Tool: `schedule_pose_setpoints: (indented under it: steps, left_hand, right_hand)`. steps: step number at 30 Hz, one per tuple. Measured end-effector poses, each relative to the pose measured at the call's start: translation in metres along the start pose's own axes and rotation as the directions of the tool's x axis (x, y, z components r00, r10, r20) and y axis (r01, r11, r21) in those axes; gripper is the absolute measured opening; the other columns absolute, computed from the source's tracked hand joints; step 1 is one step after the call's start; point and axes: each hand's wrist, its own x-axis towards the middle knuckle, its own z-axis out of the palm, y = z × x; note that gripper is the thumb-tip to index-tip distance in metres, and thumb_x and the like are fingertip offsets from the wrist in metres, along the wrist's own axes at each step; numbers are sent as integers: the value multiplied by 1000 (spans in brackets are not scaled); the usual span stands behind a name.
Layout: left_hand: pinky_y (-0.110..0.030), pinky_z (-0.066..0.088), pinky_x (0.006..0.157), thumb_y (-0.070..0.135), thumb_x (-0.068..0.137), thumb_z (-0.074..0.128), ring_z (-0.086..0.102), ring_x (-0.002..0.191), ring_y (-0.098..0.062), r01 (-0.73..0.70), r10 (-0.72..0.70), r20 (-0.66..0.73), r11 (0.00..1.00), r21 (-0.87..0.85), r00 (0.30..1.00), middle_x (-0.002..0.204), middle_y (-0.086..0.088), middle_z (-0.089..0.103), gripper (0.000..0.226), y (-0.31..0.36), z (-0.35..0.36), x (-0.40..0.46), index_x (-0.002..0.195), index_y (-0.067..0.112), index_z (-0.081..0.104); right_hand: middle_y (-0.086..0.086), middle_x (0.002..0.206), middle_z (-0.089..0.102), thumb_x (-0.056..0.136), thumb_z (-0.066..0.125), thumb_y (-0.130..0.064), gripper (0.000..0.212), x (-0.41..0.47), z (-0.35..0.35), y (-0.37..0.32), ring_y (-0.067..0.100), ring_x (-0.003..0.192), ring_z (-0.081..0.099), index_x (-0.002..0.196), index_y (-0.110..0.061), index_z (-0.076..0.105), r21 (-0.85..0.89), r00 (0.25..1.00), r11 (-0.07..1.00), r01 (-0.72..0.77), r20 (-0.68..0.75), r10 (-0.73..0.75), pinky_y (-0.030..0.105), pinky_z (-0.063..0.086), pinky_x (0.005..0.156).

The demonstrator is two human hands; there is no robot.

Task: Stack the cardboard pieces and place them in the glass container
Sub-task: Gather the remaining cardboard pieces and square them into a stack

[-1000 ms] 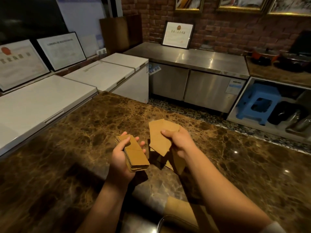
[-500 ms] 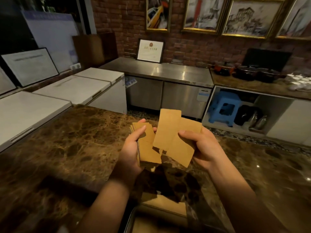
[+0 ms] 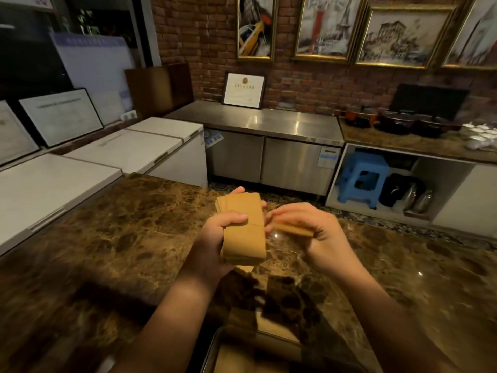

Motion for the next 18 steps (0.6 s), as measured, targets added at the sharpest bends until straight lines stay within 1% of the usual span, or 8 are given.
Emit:
schedule_pose_setpoints:
  steps: [3,5,7,9,13,14,16,18]
  left_hand:
    - [-51,60,78,4,78,62,70,107,-41,-93,104,27,958,-273,994,121,-24,70,65,1,-5,2,139,23,51]
    - [-48,60,75,9,81,63,71,95,-34,-116,122,3,957,-267,993,115,-22,70,61,0,-6,4,138,27,53]
    - [-47,58,75,20,84,66,69,87,-31,-82,79,-22,962,-262,997,112,-21,66,53,-3,-4,5,135,29,56]
    - [-47,56,75,30,84,65,67,85,-30,-63,51,-55,972,-227,997,111,-18,66,49,-8,-4,7,133,28,58]
    - [-48,61,72,42,80,66,73,83,-29,5,-19,-81,987,-161,997,105,-15,76,46,-15,-3,14,124,30,64]
    - [-48,61,71,45,78,67,74,84,-30,31,-45,-100,990,-135,994,105,-14,77,45,-15,-2,15,121,32,66]
    - [-47,60,71,49,73,70,74,83,-31,80,-94,-147,992,-100,985,103,-14,78,37,-15,-2,17,106,33,75]
    - [-45,58,71,50,73,70,73,79,-29,84,-100,-144,990,-113,985,96,-14,77,29,-16,-3,17,86,27,83]
  right_hand:
    - [-12,109,68,93,69,-27,27,5,-7,-3,2,94,67,108,-47,59,306,877,864,-400,-145,458,23,58,71]
    - [4,108,71,97,63,-27,14,7,-6,2,15,90,72,109,-32,61,566,719,593,-573,0,695,35,63,71]
    - [10,95,77,98,58,-22,15,7,-5,5,23,85,76,111,-19,65,735,627,342,-585,143,765,44,61,84]
    - [9,87,80,100,57,-20,15,9,-6,4,22,83,78,111,-15,65,766,609,287,-576,168,775,45,57,93]
    - [10,86,78,100,58,-13,16,11,0,-3,22,81,77,114,-9,63,771,656,331,-544,146,740,28,60,57]
    - [6,84,78,98,60,-11,13,10,1,-4,24,83,75,111,-10,63,760,697,402,-510,92,711,26,58,55]
    - [-6,81,76,93,66,-5,11,7,0,-8,19,85,71,98,-15,63,647,808,661,-379,-116,577,21,56,59]
    - [-8,91,77,86,67,8,27,1,-1,-12,12,94,72,82,-19,64,474,907,854,-213,-228,353,21,58,73]
